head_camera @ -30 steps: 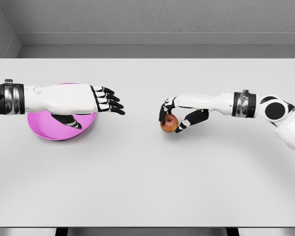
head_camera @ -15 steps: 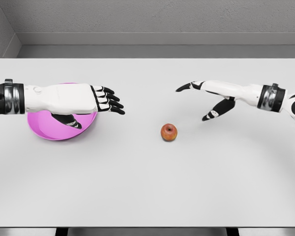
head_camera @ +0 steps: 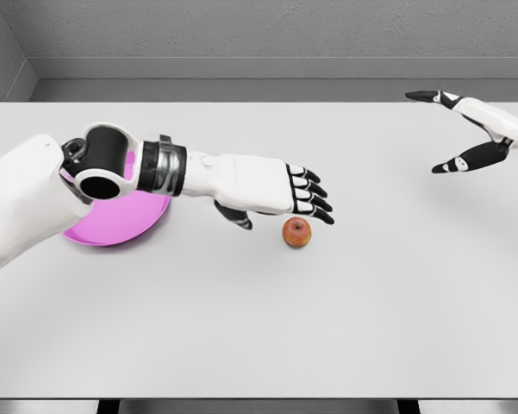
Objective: Put the apple on the plate with both arms
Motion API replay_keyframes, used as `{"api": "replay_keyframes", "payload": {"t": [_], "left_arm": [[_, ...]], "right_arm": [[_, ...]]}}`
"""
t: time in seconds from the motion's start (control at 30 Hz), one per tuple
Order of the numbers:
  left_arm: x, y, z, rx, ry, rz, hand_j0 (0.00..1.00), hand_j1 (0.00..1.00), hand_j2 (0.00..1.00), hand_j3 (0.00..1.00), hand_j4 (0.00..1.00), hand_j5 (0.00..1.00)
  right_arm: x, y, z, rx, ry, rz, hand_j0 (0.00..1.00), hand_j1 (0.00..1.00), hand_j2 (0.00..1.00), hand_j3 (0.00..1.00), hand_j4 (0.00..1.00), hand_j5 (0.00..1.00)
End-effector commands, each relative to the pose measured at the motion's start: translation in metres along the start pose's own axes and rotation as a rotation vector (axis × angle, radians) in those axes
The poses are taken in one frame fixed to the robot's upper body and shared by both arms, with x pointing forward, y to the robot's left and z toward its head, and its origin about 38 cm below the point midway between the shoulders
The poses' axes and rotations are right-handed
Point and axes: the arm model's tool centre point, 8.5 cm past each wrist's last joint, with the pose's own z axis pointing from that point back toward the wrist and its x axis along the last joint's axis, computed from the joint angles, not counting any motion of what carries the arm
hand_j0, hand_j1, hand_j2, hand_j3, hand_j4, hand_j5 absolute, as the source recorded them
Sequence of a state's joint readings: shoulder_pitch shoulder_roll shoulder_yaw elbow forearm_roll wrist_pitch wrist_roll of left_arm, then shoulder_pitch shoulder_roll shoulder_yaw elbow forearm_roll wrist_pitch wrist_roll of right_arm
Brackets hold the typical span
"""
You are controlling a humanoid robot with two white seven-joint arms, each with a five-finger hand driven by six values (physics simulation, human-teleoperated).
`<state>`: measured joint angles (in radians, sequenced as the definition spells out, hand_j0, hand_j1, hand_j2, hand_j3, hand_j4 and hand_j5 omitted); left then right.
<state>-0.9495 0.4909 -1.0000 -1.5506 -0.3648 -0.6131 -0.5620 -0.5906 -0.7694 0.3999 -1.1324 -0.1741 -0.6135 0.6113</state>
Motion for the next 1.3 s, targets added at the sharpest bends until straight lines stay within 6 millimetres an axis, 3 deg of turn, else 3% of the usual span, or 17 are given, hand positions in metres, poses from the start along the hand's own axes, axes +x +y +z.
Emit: {"api": "replay_keyframes", "payload": {"t": [0.0,0.13,0.33,0.53,0.67,0.97,1.27], "left_arm": [[0.001,-0.005,-0.021,-0.017,-0.018,0.002,1.00,1.00,1.00,1.00,1.00,1.00],[-0.015,-0.022,-0.018,-0.048,0.028,0.052,1.00,1.00,1.00,1.00,1.00,1.00],[-0.011,-0.034,-0.026,-0.082,0.016,0.052,0.92,0.92,0.92,0.92,0.92,0.92],[-0.007,-0.030,-0.037,-0.070,-0.004,0.052,0.81,0.81,0.81,0.81,0.81,0.81],[-0.018,-0.035,-0.047,-0.074,0.013,0.088,0.81,0.81,0.81,0.81,0.81,0.81],[-0.030,-0.051,-0.045,-0.123,0.054,0.108,0.81,0.81,0.81,0.81,0.81,0.81],[-0.027,-0.050,-0.054,-0.121,0.041,0.107,0.81,0.81,0.81,0.81,0.81,0.81]], "right_arm": [[0.006,-0.005,0.000,-0.004,-0.014,0.011,1.00,1.00,1.00,1.00,1.00,1.00],[0.015,-0.005,-0.004,0.001,-0.041,0.023,1.00,1.00,1.00,1.00,1.00,1.00],[0.013,-0.001,-0.004,0.008,-0.041,0.016,1.00,1.00,1.00,1.00,1.00,1.00],[0.016,-0.001,-0.005,0.011,-0.048,0.021,1.00,1.00,1.00,1.00,1.00,1.00],[0.016,-0.001,-0.005,0.011,-0.049,0.022,1.00,1.00,1.00,1.00,1.00,1.00],[0.016,0.001,-0.006,0.015,-0.050,0.019,1.00,1.00,1.00,1.00,1.00,1.00],[0.018,0.003,-0.006,0.018,-0.055,0.021,1.00,1.00,1.00,1.00,1.00,1.00]]}}
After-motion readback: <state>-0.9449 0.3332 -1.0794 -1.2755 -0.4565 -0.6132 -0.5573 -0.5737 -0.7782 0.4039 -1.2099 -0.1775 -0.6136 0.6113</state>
